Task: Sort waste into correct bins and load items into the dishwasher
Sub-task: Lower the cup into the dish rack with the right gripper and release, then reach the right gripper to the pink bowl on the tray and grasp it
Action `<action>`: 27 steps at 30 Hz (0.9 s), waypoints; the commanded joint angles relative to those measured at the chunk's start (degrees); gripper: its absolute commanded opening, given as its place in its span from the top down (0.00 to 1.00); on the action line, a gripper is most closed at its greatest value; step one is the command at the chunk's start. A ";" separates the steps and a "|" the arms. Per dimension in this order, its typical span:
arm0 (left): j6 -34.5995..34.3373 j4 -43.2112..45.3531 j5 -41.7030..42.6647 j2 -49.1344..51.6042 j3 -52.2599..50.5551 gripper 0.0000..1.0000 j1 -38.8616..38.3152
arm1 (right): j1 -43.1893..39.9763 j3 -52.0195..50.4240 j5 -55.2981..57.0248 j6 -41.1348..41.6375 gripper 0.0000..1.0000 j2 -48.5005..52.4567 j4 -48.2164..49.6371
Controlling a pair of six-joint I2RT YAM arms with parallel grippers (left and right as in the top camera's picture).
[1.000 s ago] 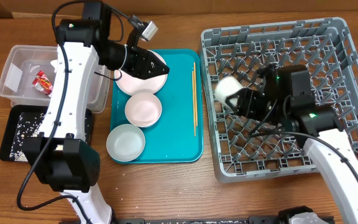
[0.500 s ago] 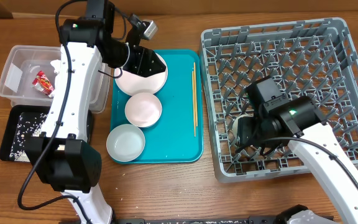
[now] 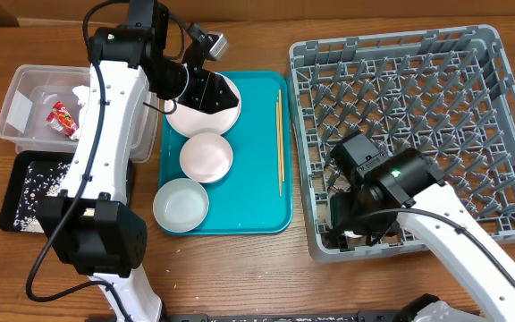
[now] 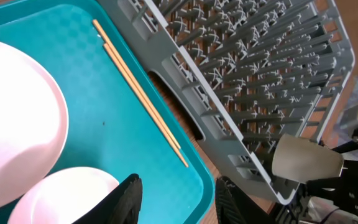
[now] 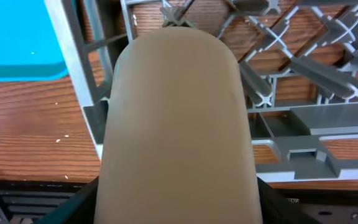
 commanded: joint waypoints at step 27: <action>-6.91 -11.52 -12.76 -2.23 18.45 0.60 8.92 | 7.39 13.05 -4.81 1.27 0.13 16.70 38.88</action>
